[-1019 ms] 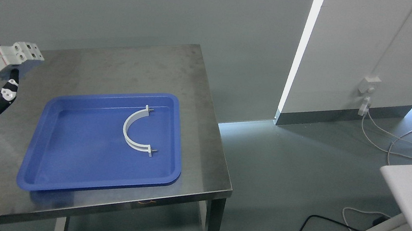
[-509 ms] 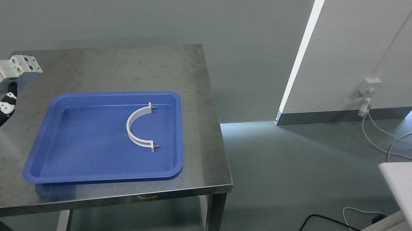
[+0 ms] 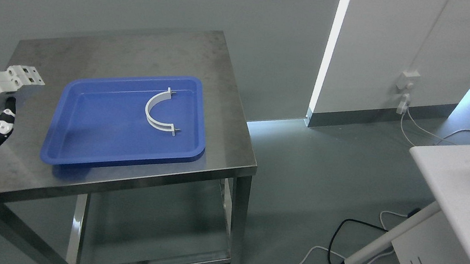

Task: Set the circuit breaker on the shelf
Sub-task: 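Turn the robot toward the blue bin shelf holding the breaker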

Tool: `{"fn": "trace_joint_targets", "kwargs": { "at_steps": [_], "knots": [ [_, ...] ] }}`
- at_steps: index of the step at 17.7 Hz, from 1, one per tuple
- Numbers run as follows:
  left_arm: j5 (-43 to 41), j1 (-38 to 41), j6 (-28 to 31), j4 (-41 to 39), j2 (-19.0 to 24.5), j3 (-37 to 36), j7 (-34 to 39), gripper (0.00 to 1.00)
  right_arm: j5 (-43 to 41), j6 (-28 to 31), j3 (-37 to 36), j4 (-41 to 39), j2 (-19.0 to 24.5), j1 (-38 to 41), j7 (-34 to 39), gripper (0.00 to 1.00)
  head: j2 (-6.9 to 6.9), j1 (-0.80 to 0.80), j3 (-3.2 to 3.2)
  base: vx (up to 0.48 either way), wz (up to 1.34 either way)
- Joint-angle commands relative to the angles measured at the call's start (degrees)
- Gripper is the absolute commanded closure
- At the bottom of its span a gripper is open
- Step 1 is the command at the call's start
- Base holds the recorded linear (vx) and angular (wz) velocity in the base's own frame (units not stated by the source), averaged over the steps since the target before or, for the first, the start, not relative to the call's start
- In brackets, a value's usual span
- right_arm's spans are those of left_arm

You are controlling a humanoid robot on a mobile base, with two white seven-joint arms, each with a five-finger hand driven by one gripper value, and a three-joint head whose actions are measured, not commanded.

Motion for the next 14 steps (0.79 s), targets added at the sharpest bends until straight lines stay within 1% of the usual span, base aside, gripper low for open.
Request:
{"fn": "trace_joint_targets", "kwargs": {
  "at_steps": [1,8,14],
  "knots": [
    [0.2,0.2,0.0,-1.2,0.3,1.3,0.0,0.82,0.0,3.8,1.1,0.0,-1.0,0.0,0.0,0.0,0.0,0.0,0.0,-0.241,0.0],
    [0.2,0.2,0.2,-1.2,0.3,1.1,-0.2,0.82,0.0,3.8,1.1,0.0,-1.0,0.0,0.0,0.0,0.0,0.0,0.0,-0.241,-0.05],
    [0.2,0.6,0.3,-1.2,0.3,1.3,-0.1,0.82,0.0,3.8,1.1,0.0,-1.0,0.0,0.0,0.0,0.0,0.0,0.0,-0.344,0.06]
  ]
}}
